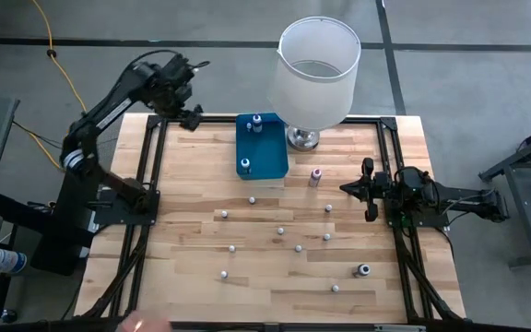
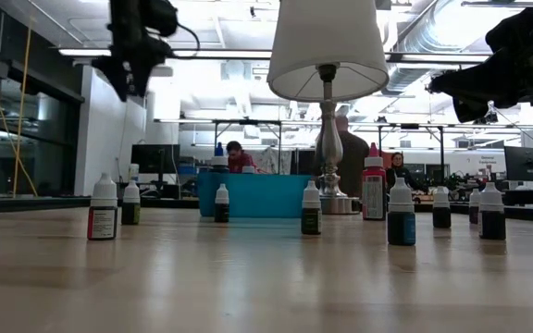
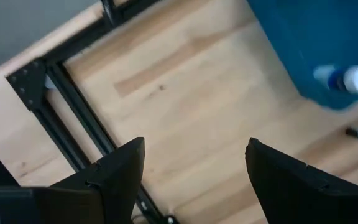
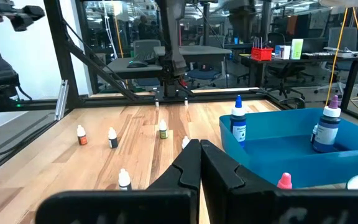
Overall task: Pick & Place food coloring
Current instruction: Put the small green food coloring bottle into the blue bin
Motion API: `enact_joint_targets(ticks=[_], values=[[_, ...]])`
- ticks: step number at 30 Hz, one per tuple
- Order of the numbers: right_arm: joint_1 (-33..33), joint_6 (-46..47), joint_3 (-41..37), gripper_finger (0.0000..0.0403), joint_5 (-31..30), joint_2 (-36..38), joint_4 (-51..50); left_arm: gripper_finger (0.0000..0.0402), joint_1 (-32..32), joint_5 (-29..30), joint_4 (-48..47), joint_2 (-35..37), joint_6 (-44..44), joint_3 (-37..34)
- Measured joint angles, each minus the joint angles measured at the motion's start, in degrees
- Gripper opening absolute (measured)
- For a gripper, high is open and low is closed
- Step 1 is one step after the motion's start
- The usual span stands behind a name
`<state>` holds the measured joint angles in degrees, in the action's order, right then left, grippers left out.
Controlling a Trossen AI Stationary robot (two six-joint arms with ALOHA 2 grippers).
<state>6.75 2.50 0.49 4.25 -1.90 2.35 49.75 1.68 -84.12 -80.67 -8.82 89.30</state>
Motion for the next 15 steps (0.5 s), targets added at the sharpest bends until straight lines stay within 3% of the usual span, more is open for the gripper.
enact_joint_targets(ticks=[6, 15], values=[[-0.01, 0.02, -0.02, 0.0, 0.0, 0.01, 0.02, 0.0269, -4.39, -1.0, 0.01, 10.35, -0.35, -8.21], [-0.01, 0.0, 0.0, 0.0, 0.0, -0.01, 0.0, 0.0269, -17.04, -9.02, 0.87, 18.78, -3.39, -18.45]])
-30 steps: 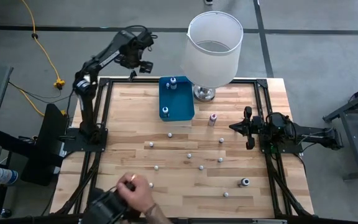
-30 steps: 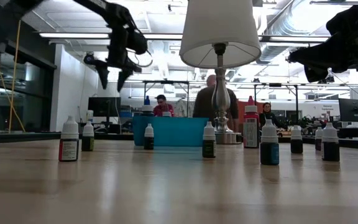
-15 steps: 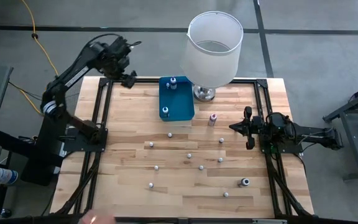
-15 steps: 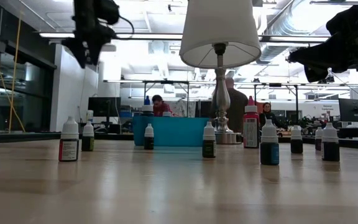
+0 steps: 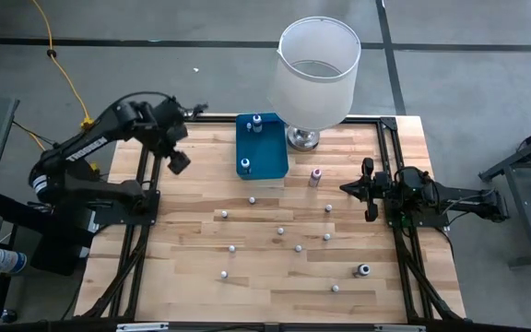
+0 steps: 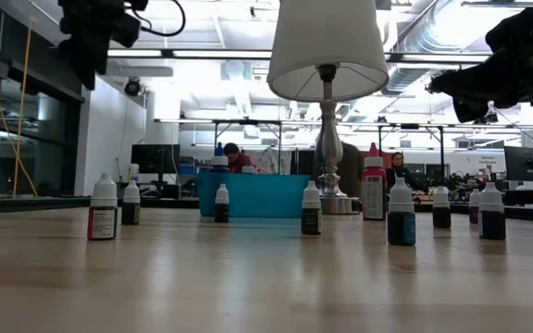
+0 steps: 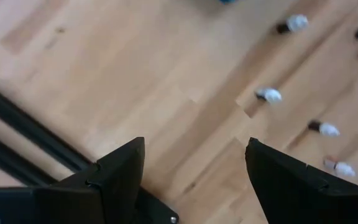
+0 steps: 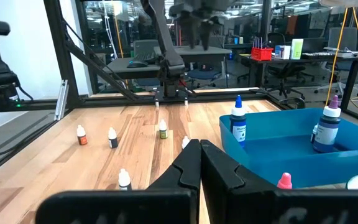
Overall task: Pick & Place food coloring
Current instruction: Put the small green food coloring bottle into the blue bin
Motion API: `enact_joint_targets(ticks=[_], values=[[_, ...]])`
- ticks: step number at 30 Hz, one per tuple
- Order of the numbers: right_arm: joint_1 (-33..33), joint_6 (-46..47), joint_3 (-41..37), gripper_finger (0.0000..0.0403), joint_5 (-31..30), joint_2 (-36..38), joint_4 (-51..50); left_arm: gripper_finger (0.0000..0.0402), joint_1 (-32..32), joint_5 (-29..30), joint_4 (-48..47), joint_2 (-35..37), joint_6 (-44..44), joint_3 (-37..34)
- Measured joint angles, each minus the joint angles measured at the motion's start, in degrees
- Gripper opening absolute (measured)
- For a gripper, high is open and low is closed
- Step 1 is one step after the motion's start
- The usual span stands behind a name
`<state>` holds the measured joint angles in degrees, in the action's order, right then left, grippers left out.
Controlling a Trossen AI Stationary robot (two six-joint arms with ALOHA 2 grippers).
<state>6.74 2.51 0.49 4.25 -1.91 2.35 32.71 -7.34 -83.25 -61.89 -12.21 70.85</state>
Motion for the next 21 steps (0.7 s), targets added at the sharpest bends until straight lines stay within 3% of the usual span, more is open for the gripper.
enact_joint_targets(ticks=[11, 21], values=[[0.01, 0.02, -0.01, 0.0, 0.0, 0.0, 0.02, 0.0269, -18.02, -0.41, 8.19, 1.37, -11.87, -7.11], [0.01, 0.01, 0.0, 0.0, 0.0, 0.01, 0.02, 0.0269, -27.98, -1.27, 20.73, -6.99, -16.54, -8.83]])
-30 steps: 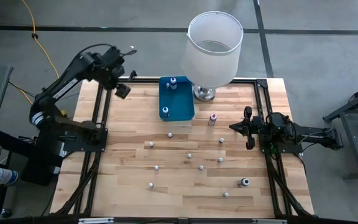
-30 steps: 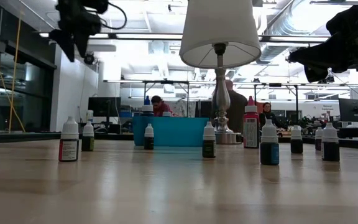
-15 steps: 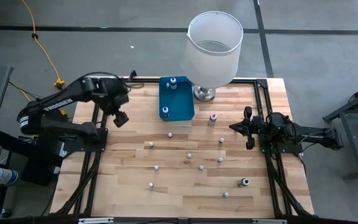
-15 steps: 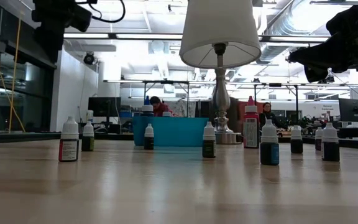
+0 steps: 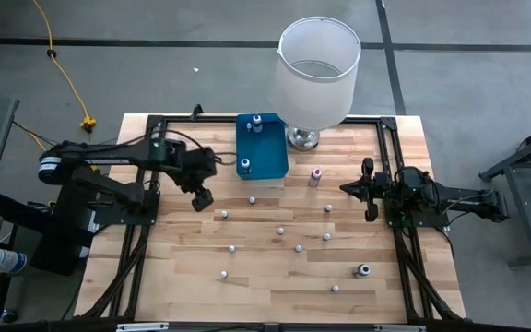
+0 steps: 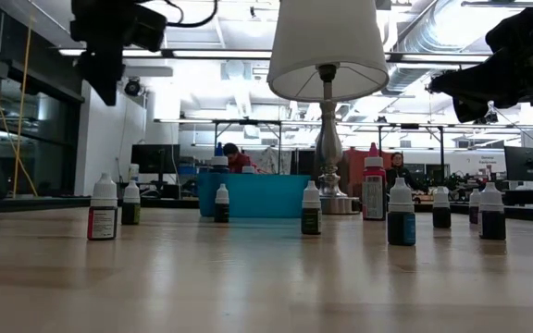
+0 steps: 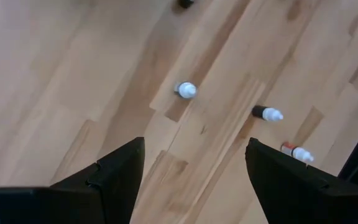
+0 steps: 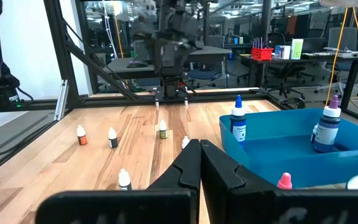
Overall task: Pick & Place food coloring
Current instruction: Put the small green food coloring bottle into the blue bin
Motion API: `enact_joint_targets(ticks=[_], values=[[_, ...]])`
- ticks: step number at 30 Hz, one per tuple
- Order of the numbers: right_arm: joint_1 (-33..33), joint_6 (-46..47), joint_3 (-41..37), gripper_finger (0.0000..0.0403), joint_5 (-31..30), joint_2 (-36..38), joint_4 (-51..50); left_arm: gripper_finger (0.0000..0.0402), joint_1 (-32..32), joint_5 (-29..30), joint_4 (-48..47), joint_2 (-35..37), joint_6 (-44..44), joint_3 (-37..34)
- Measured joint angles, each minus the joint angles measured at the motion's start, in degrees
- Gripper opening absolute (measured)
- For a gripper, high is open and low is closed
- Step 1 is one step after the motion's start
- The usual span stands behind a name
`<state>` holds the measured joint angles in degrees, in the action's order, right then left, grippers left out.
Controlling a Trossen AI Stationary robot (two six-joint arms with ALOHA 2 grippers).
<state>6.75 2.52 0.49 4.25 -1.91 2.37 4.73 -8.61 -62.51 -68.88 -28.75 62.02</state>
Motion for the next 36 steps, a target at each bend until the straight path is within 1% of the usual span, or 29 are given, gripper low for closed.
enact_joint_targets(ticks=[7, 13, 15, 19, 23, 27, 31, 36], values=[[0.02, 0.01, -0.02, 0.0, 0.0, 0.01, 0.0, 0.0269, -5.97, 0.59, 2.12, -3.77, 0.06, -0.02], [-0.01, -0.01, -0.01, 0.0, 0.0, 0.0, -0.01, 0.0269, -10.05, 5.29, 2.39, -4.18, 0.92, 0.0], [0.02, -0.01, -0.01, 0.0, 0.0, 0.02, -0.01, 0.0269, -11.36, 7.71, 2.69, -4.47, 2.0, -0.2], [0.02, 0.0, 0.0, 0.0, 0.0, 0.0, 0.0, 0.0269, -13.26, 10.62, 3.28, -4.84, 3.53, -2.59], [0.02, -0.01, -0.01, 0.0, 0.0, 0.0, -0.01, 0.0269, -13.92, 11.59, 7.42, -5.52, 3.54, -6.46], [0.01, -0.01, -0.02, 0.0, 0.0, -0.01, 0.0, 0.0269, -13.77, 11.78, 14.71, -5.42, 3.61, -10.58], [-0.01, 0.0, -0.01, 0.0, 0.0, -0.01, -0.02, 0.0269, -13.77, 13.55, 20.61, -5.42, 6.65, -13.47], [0.01, -0.02, -0.02, 0.0, 0.0, -0.01, 0.0, 0.0269, -13.75, 16.91, 23.64, -6.12, 11.23, -15.7]])
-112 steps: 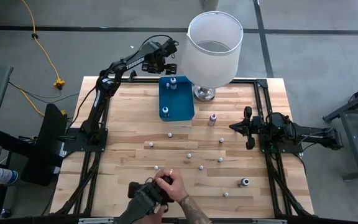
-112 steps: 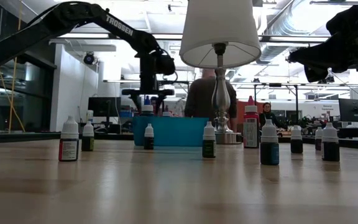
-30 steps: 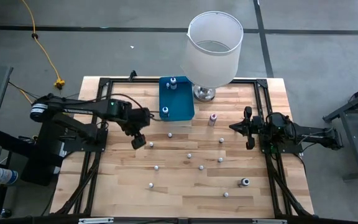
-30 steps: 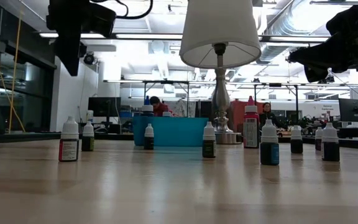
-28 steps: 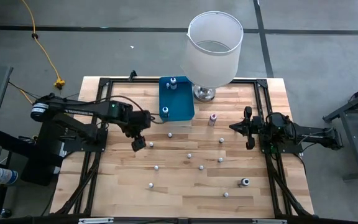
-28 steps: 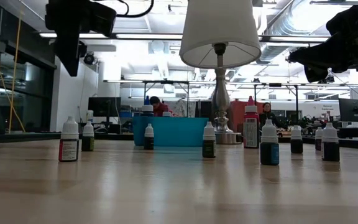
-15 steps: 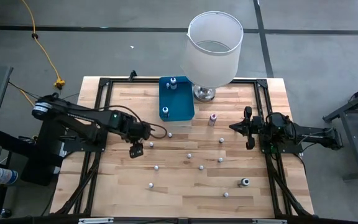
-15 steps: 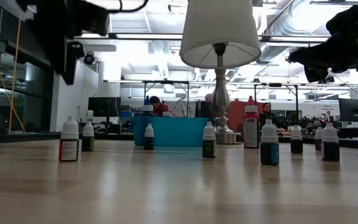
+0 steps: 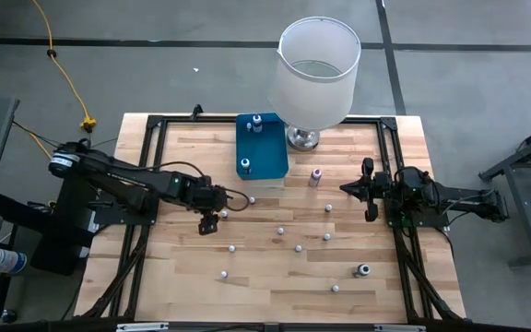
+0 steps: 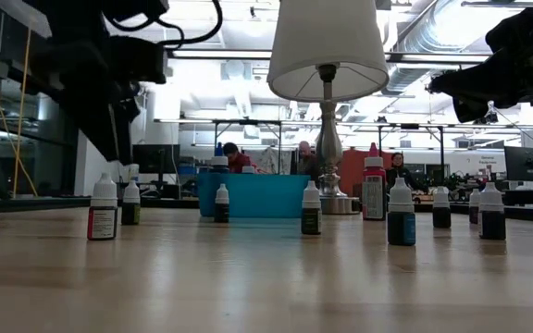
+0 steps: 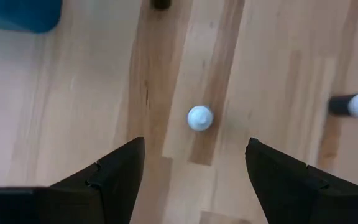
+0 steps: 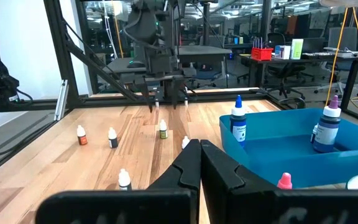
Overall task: Pick & Place food coloring
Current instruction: Put the small green food coloring bottle into the blue bin
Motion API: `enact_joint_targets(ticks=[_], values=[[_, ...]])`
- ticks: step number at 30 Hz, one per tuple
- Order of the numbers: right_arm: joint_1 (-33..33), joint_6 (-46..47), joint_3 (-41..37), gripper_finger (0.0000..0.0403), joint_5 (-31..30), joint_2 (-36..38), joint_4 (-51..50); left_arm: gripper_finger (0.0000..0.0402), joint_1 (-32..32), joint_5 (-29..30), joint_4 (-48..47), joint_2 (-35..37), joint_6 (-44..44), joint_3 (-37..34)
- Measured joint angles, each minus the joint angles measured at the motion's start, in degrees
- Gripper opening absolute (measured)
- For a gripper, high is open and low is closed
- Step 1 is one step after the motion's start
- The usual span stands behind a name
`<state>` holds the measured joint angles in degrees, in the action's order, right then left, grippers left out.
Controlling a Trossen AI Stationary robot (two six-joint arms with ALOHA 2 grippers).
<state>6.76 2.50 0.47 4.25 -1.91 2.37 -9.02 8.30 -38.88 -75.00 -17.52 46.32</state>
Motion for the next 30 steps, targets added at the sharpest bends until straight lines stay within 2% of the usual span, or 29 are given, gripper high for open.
enact_joint_targets(ticks=[11, 20, 30], values=[[0.0, 0.0, 0.0, 0.0, 0.0, 0.0, 0.0, 0.0269, 0.0, 0.28, 6.4, -4.34, 6.83, -2.51], [-0.01, 0.02, 0.01, 0.0, 0.0, 0.0, -0.02, 0.0269, 0.02, 0.43, 12.53, -8.12, 7.26, -2.84], [0.0, 0.0, 0.02, 0.0, 0.0, 0.0, -0.02, 0.0269, 0.02, 1.26, 12.31, -8.59, 6.8, -2.84]])
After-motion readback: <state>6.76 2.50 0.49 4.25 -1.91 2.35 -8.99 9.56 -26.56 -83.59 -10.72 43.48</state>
